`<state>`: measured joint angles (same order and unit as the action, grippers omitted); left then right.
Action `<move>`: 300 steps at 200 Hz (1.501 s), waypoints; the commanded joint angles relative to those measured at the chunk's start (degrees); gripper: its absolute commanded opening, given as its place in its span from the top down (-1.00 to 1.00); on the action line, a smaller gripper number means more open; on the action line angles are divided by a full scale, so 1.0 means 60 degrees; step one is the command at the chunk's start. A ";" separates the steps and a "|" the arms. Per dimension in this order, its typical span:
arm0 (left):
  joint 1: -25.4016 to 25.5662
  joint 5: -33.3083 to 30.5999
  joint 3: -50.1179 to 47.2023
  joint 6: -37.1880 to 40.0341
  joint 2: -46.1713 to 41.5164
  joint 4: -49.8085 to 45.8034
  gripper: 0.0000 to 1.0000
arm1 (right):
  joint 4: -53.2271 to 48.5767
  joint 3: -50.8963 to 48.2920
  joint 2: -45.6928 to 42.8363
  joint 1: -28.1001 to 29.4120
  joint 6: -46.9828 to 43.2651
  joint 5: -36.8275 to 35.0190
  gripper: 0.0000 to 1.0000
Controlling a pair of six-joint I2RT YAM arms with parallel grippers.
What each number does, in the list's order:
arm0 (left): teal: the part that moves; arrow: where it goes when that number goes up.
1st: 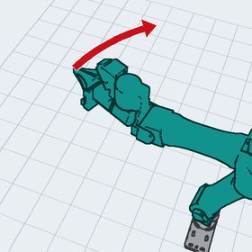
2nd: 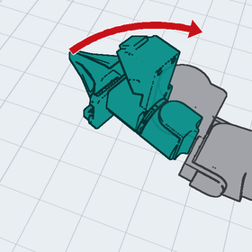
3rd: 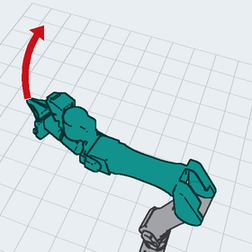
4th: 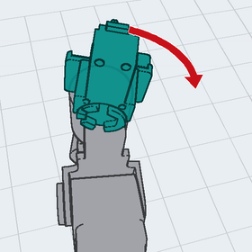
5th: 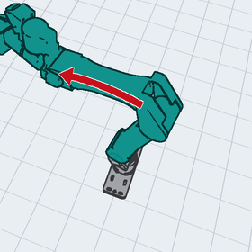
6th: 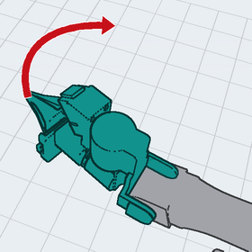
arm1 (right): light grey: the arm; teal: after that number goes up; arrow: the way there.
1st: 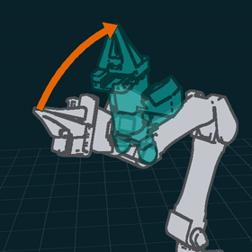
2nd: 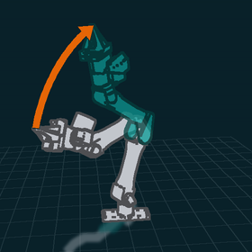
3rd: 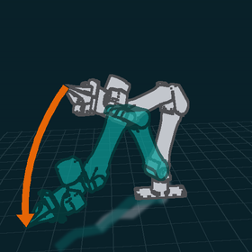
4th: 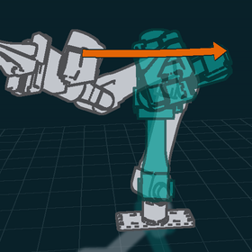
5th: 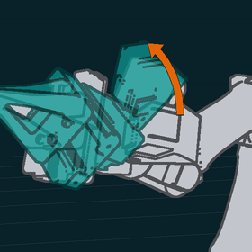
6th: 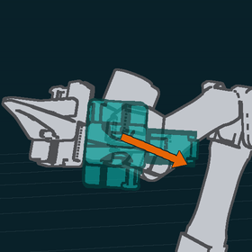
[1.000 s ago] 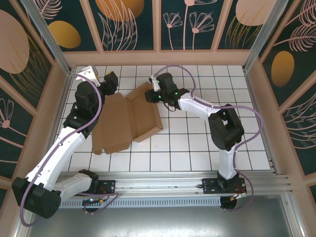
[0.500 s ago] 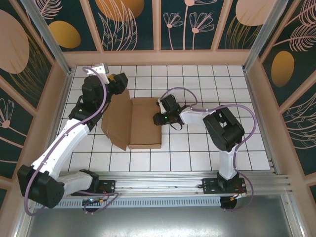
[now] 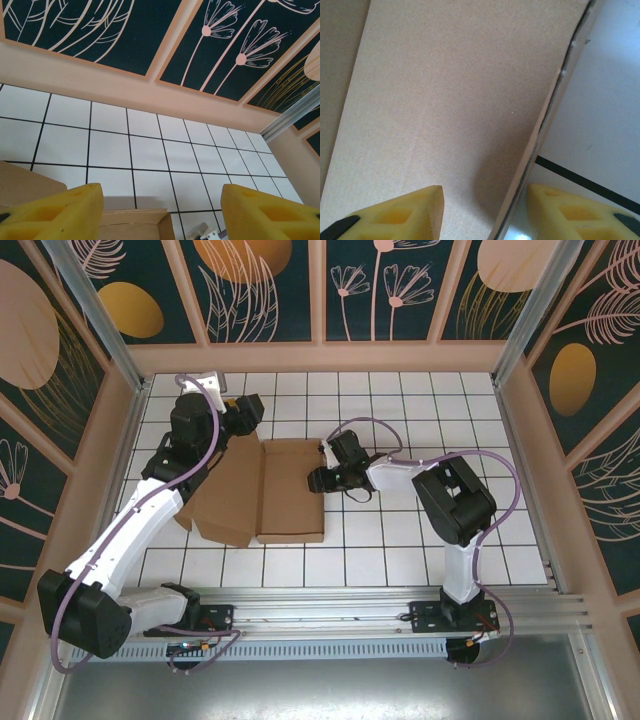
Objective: Fold the paper box
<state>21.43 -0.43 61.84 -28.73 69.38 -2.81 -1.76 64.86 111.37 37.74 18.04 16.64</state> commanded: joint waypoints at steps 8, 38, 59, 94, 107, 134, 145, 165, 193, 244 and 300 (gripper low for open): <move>0.0046 0.0129 -0.0024 0.0147 -0.0142 0.0057 -0.27 | -0.0184 0.0399 -0.0209 -0.0131 -0.0244 0.0000 -0.03; 0.0056 0.0159 -0.0011 0.0162 -0.0109 0.0076 -0.26 | -0.0396 0.0749 -0.0193 -0.0311 -0.0446 -0.0090 -0.09; 0.0071 0.0182 0.0060 0.0188 -0.0116 0.0031 -0.26 | -0.0764 0.1219 -0.0255 -0.0419 -0.0950 -0.0450 -0.11; 0.0061 0.0040 0.0195 0.0371 -0.0226 0.0014 -0.26 | -0.0063 0.1660 -0.0595 -0.0579 -0.2645 -0.1721 -0.19; 0.0063 -0.0058 0.0225 0.0405 -0.0266 0.0057 -0.25 | 0.1403 0.1253 -0.0755 -0.0539 -0.4118 -0.1850 -0.22; 0.0061 -0.0090 0.0265 0.0434 -0.0343 0.0106 -0.24 | 0.2185 0.1975 0.0256 -0.0539 -0.6199 -0.1470 -0.44; 0.0061 -0.0089 0.0283 0.0437 -0.0372 0.0095 -0.24 | 0.1911 0.2741 0.0918 -0.0510 -0.6594 -0.1456 -0.49; 0.0061 -0.0035 0.0405 0.0563 -0.0347 0.0037 -0.24 | 0.1996 0.3436 0.1631 -0.0373 -0.7142 -0.1261 -0.57; 0.0061 0.0086 0.0616 0.0595 -0.0261 -0.0024 -0.24 | 0.2034 0.4191 0.2455 -0.0240 -0.7240 -0.1072 -0.59; 0.0061 0.0196 0.0563 0.0575 -0.0272 0.0094 -0.23 | 0.1070 0.5225 0.3515 0.0160 -0.7942 -0.1230 -0.39; 0.0061 0.0305 0.0492 0.0562 -0.0256 0.0248 -0.23 | 0.0945 0.4498 0.3259 0.0135 -0.8244 -0.2177 0.10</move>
<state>21.54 0.10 64.20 -26.33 68.34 -3.20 7.66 94.72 130.87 38.85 -29.67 8.05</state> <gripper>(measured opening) 0.614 0.474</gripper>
